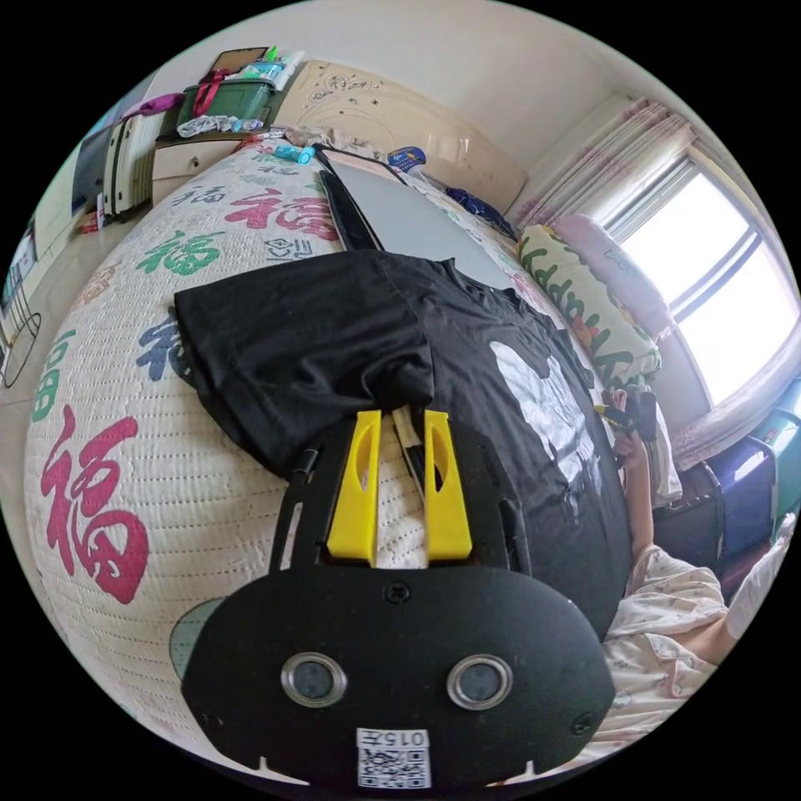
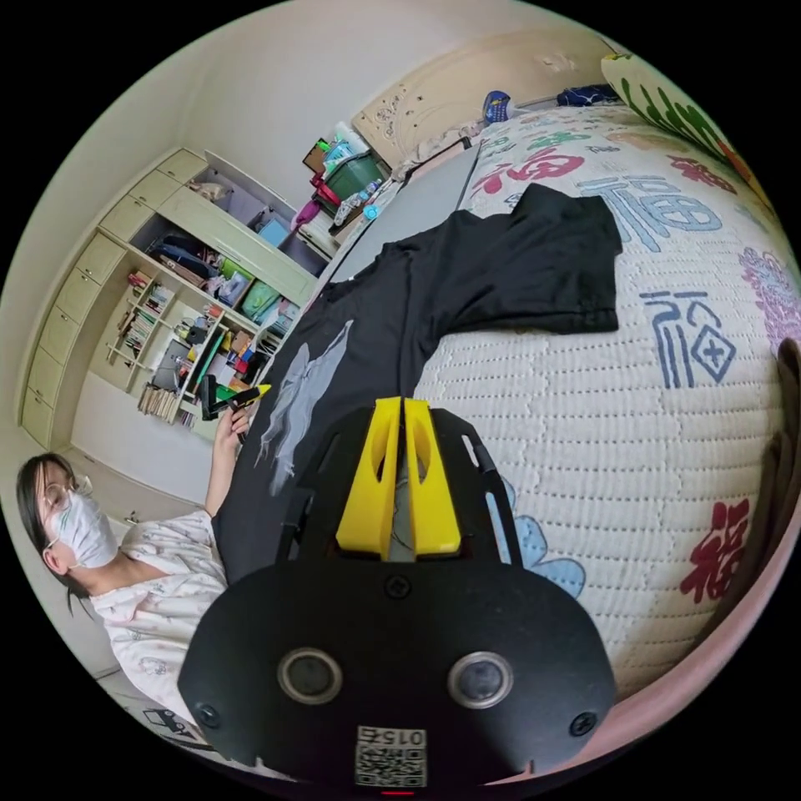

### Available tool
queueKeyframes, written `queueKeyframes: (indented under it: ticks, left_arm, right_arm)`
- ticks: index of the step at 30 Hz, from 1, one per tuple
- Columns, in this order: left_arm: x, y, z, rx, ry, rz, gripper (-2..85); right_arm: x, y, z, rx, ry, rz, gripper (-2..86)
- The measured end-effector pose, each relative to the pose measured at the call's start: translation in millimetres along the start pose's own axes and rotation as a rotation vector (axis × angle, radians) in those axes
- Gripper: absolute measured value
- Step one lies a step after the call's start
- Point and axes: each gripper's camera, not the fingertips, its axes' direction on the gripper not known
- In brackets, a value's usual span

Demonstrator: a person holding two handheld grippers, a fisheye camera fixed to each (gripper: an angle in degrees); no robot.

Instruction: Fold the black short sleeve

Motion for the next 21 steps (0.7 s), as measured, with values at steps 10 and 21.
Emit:
queueKeyframes:
  ticks: [10, 21]
  left_arm:
    - [18, 2, -33, -0.002, 0.017, -0.002, 8.4]
    - [45, 6, -74, 0.002, -0.012, 0.014, 7.7]
  right_arm:
    - [45, -60, -104, 0.421, 0.067, 0.426, 11.3]
    - [44, -133, -113, 0.494, 0.037, 0.424, 0.6]
